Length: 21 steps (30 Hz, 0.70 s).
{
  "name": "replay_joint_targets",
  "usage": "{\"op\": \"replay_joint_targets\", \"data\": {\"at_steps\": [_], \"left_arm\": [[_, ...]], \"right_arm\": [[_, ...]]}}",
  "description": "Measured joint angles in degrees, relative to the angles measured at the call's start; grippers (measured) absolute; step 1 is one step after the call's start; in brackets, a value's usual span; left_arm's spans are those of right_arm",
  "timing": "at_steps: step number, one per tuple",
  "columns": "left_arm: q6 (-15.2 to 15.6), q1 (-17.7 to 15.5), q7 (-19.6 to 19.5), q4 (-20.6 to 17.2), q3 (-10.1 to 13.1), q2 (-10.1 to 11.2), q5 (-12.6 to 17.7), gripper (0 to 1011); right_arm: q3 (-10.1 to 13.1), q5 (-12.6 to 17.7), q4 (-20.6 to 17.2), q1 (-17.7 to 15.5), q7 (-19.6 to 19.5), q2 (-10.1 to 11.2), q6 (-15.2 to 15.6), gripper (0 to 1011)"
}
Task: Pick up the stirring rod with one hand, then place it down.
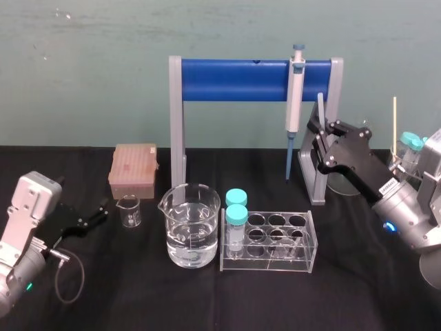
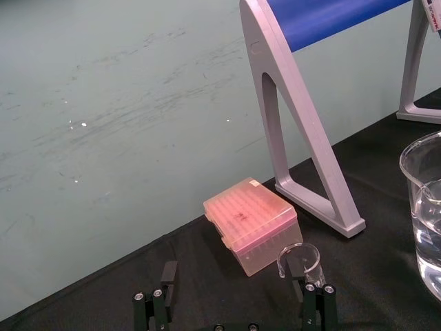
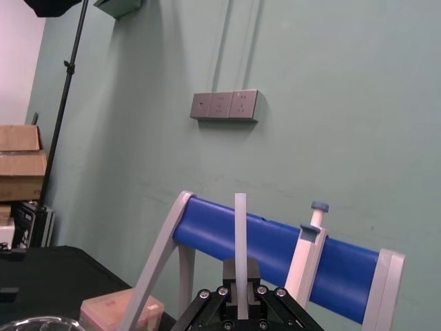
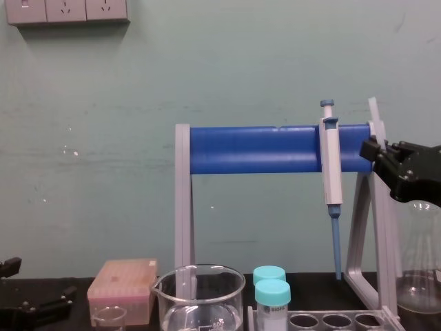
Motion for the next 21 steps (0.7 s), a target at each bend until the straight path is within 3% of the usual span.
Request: {"op": "replay_joint_targets", "data": {"at_steps": [21], "left_arm": [[0.0,0.0,0.0,0.0,0.0,0.0,0.0,1000]], "right_arm": [[0.5,-0.3,0.1,-0.4,0.3,-0.2,0.0,67]]}}
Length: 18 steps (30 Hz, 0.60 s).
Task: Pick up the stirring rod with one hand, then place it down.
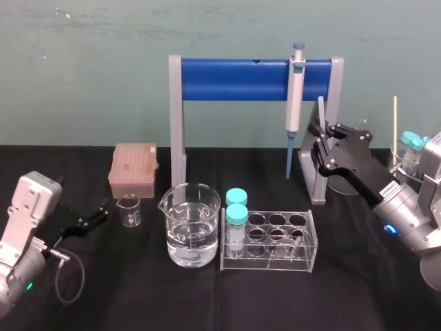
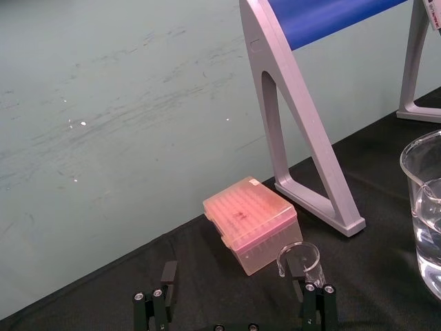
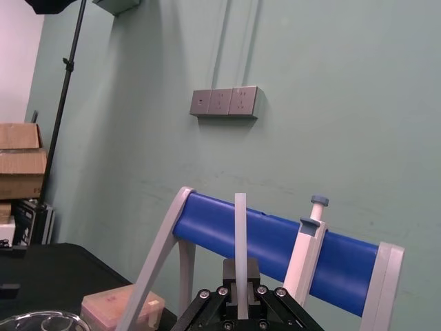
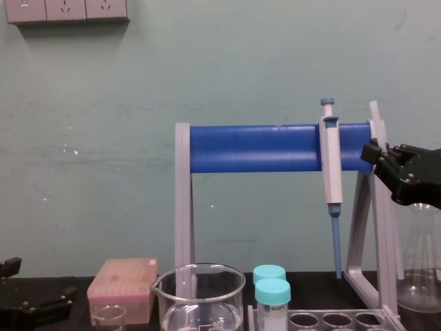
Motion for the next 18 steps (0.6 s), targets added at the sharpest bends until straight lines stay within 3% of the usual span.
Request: {"op": "replay_joint_targets", "data": {"at_steps": [18], "left_arm": [[0.0,0.0,0.0,0.0,0.0,0.0,0.0,1000]], "right_arm": [[-0.1,0.1,0.1,0.1,0.0,0.1,0.1,67]]}}
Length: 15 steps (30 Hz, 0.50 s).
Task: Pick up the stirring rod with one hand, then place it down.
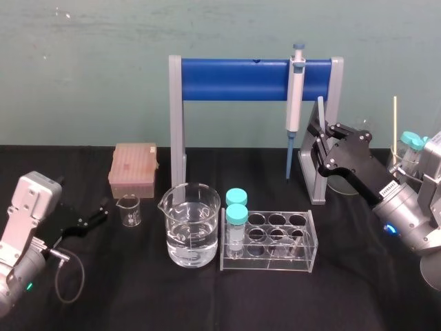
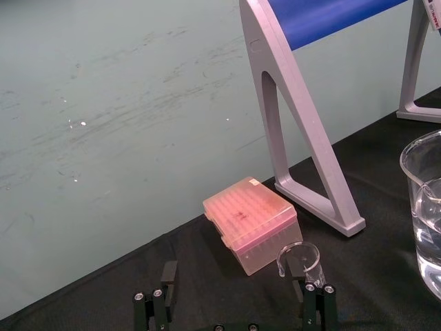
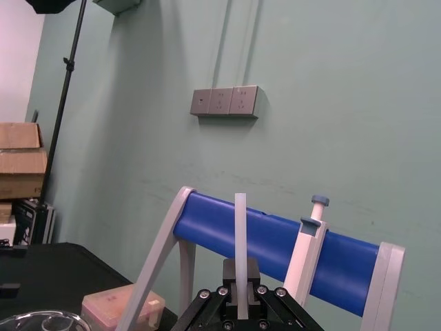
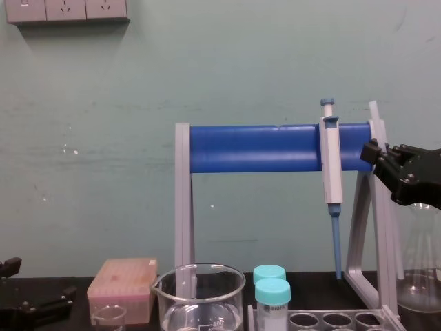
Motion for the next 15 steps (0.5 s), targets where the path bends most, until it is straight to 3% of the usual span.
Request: {"op": "replay_joint_targets", "data": {"at_steps": [15], "left_arm": [[0.0,0.0,0.0,0.0,0.0,0.0,0.0,1000]], "right_arm": [[0.0,0.0,0.0,0.0,0.0,0.0,0.0,67]]}}
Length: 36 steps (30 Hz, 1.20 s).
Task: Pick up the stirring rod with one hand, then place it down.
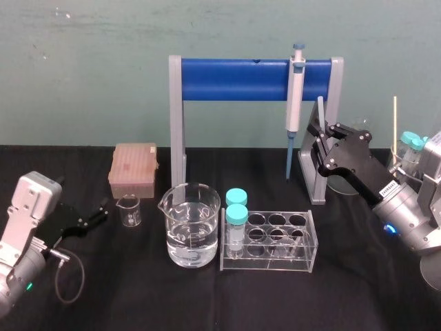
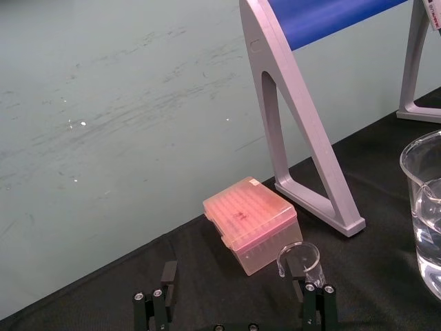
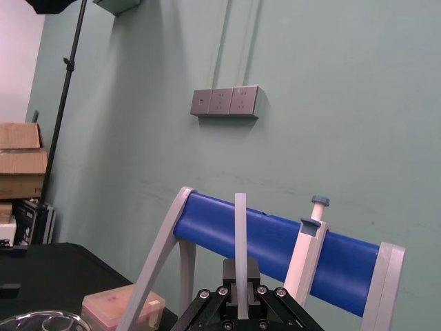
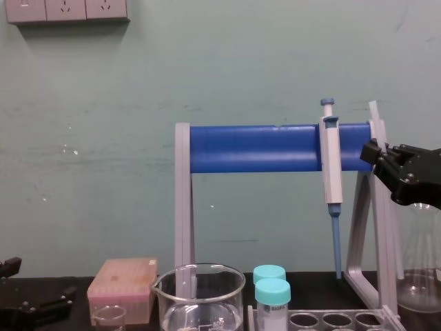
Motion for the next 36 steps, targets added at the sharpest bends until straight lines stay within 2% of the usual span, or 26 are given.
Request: {"op": "replay_joint_targets", "data": {"at_steps": [36], "left_arm": [[0.0,0.0,0.0,0.0,0.0,0.0,0.0,1000]], "right_arm": [[0.0,0.0,0.0,0.0,0.0,0.0,0.0,67]]}}
